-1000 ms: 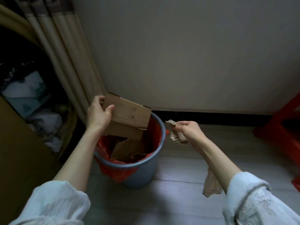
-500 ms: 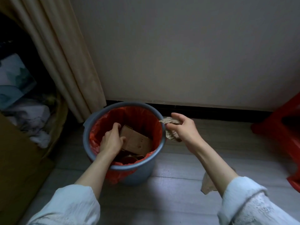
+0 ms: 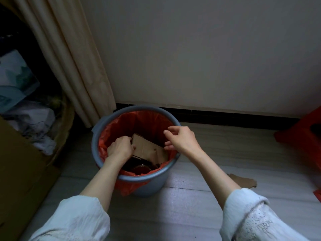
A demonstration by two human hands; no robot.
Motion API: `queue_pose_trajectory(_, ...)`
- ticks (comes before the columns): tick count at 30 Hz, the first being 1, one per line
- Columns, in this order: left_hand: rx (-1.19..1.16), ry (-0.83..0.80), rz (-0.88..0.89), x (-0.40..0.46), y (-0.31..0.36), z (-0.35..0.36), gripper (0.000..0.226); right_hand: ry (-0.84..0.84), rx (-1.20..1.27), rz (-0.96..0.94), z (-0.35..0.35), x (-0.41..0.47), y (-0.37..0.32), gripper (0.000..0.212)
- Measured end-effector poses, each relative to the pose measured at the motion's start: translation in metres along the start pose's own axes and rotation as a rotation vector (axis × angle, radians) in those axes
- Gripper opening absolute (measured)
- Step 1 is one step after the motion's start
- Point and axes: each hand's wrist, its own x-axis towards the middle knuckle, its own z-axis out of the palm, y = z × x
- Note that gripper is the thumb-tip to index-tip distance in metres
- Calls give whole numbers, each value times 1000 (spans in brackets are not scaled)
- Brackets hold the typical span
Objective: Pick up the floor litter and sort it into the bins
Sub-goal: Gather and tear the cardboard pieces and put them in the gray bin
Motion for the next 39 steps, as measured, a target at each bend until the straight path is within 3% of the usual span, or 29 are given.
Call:
queue_pose_trajectory(5, -119, 314, 164, -8, 18, -15, 34, 121, 81, -56, -31, -2, 1, 17)
queue_pose_trajectory(9, -273, 435, 450, -19, 74, -18, 31, 155, 151, 2, -75, -2, 18, 10)
queue_pose_trajectory(14, -145, 391, 904, -49, 152, 13, 34, 120, -29, 149, -136, -10, 64, 23)
queue_pose_trajectory(17, 58, 177, 1103, -72, 187, 63, 35, 50, -324, 183, -173, -27, 105, 32)
queue_pose_trajectory(20, 246, -154, 1092, -90, 210, 135, 36, 57, -461, 300, -210, -59, 178, 37)
queue_pose_trajectory(22, 240, -288, 996, -100, 212, 181, 37, 5, -536, 433, -227, -90, 239, 44)
queue_pose_trajectory(26, 206, -416, 922, -127, 204, 256, 48, 2, -686, 749, -253, -146, 342, 79)
queue_pose_trajectory(28, 275, -437, 938, -135, 199, 281, 52, 3, -686, 822, -257, -161, 370, 95)
queue_pose_trajectory(31, 255, -408, 958, -133, 194, 302, 58, -55, -582, 844, -246, -169, 385, 102)
queue_pose_trajectory(36, 384, -501, 799, -119, 202, 309, 69, -138, -552, 675, -202, -158, 389, 88)
queue_pose_trajectory(39, 402, -498, 789, -122, 201, 309, 67, -132, -546, 523, -189, -150, 378, 58)
